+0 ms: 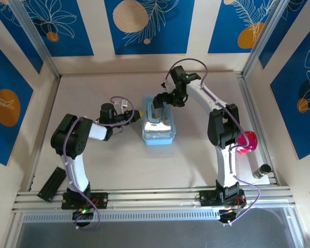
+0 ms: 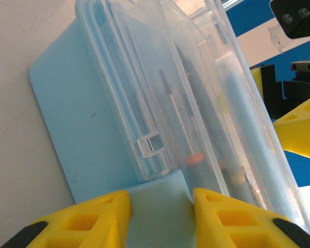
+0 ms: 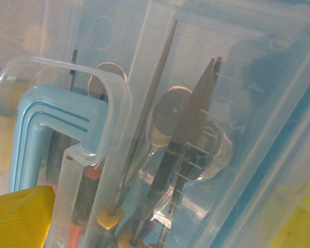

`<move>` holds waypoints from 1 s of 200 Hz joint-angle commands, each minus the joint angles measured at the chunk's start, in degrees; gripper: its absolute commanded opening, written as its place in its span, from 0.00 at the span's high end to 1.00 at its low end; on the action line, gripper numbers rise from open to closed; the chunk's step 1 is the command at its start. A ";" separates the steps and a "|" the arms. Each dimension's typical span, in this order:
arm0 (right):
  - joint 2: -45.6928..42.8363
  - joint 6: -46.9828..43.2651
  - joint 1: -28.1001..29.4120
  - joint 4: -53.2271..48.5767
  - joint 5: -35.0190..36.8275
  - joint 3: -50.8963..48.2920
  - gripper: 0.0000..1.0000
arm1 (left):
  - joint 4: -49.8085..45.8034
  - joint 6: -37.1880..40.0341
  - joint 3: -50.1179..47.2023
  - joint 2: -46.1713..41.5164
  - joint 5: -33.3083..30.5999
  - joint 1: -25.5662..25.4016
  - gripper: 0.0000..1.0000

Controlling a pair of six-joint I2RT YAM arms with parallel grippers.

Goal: Pack the tool kit

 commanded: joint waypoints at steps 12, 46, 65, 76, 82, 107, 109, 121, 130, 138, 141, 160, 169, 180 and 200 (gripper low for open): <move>2.79 1.65 2.98 -6.59 -8.78 1.00 0.01 | -0.19 -2.77 -0.72 6.56 0.36 -3.39 0.65; 3.78 2.96 3.24 -5.85 -10.85 2.30 0.01 | 0.79 -3.55 0.76 8.32 0.58 -4.34 0.65; 4.36 3.84 3.42 -4.96 -12.22 2.69 0.01 | 1.49 -4.05 1.25 9.03 0.67 -4.81 0.65; 4.72 4.27 3.50 -4.53 -13.07 2.92 0.01 | 1.98 -4.45 1.35 9.65 0.67 -5.07 0.65; 4.84 4.45 3.51 -4.28 -13.49 2.96 0.01 | 2.55 -4.67 1.40 9.87 0.67 -5.22 0.65; 5.43 5.27 3.63 -3.13 -15.07 3.10 0.01 | 4.87 -6.03 1.26 11.23 0.67 -5.58 0.65; 5.46 5.36 3.63 -3.04 -15.20 3.06 0.01 | 5.13 -6.08 1.22 11.33 0.67 -5.66 0.65; 5.54 5.50 3.72 -2.65 -15.70 3.05 0.01 | 6.34 -6.97 1.13 12.04 0.75 -5.76 0.65; 5.67 5.57 3.62 -2.63 -15.79 3.16 0.01 | 6.91 -7.31 1.02 12.26 0.67 -5.85 0.65; 5.68 5.57 3.51 -2.63 -15.75 3.14 0.01 | 6.91 -7.31 0.87 12.23 0.63 -5.87 0.65; 5.67 5.57 3.50 -2.57 -15.79 3.18 0.01 | 6.80 -7.27 0.83 12.15 0.59 -5.90 0.65; 5.24 5.43 2.96 -2.54 -15.57 3.23 0.01 | 1.99 -4.58 0.86 9.83 -0.09 -5.71 0.66; 4.82 5.35 2.59 -2.54 -15.23 3.25 0.01 | -2.61 -2.01 1.44 7.96 -0.69 -5.64 0.65; 3.98 5.22 1.84 -2.54 -14.85 3.23 0.01 | -9.10 1.89 2.55 5.15 -1.70 -5.36 0.65; 1.92 4.70 0.10 -2.34 -14.34 3.24 0.01 | -21.93 8.72 5.65 0.19 -3.78 -4.41 0.59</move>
